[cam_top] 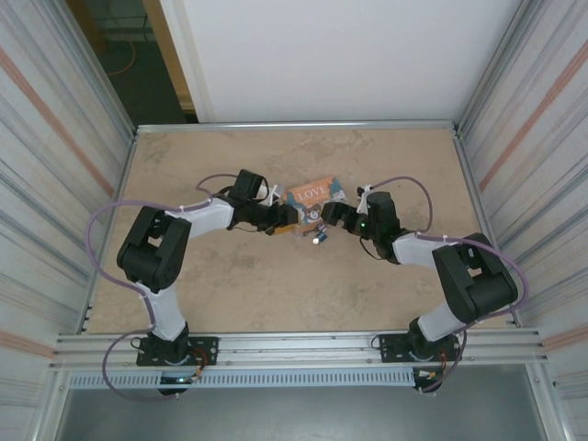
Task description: Unlock the padlock with the key
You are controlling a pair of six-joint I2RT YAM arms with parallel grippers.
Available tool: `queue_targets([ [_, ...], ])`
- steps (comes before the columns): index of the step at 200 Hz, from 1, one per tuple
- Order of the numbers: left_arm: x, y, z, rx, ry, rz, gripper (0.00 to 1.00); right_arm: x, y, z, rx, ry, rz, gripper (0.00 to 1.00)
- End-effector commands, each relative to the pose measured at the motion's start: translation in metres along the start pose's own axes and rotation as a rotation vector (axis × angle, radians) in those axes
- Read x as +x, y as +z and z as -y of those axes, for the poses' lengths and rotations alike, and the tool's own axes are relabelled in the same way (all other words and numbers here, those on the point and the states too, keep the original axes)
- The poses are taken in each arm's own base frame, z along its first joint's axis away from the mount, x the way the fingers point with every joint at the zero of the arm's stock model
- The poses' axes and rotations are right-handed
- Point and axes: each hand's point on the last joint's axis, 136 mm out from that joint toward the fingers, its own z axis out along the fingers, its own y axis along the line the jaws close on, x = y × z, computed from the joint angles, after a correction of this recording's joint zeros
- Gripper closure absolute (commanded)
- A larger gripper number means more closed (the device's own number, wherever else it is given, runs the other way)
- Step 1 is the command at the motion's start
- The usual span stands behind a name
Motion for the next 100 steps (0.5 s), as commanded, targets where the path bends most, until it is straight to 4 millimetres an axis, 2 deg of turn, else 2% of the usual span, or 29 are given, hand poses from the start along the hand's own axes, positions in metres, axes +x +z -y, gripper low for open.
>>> queue_targets([
  [1,-0.004,-0.021,0.018,0.01,0.032,0.051,0.49,-0.003,-0.01,-0.003,-0.013,-0.031,0.024,0.01],
  [23,-0.007,-0.034,0.023,0.005,0.047,0.089,0.48,0.0,-0.017,-0.002,-0.013,-0.028,0.031,0.01],
  [54,-0.013,-0.047,0.033,0.004,0.071,0.13,0.48,0.003,-0.023,-0.015,-0.115,-0.008,0.045,0.0],
  [100,-0.023,-0.046,0.045,0.045,0.071,0.142,0.53,0.012,-0.017,-0.02,-0.223,0.032,0.021,0.11],
])
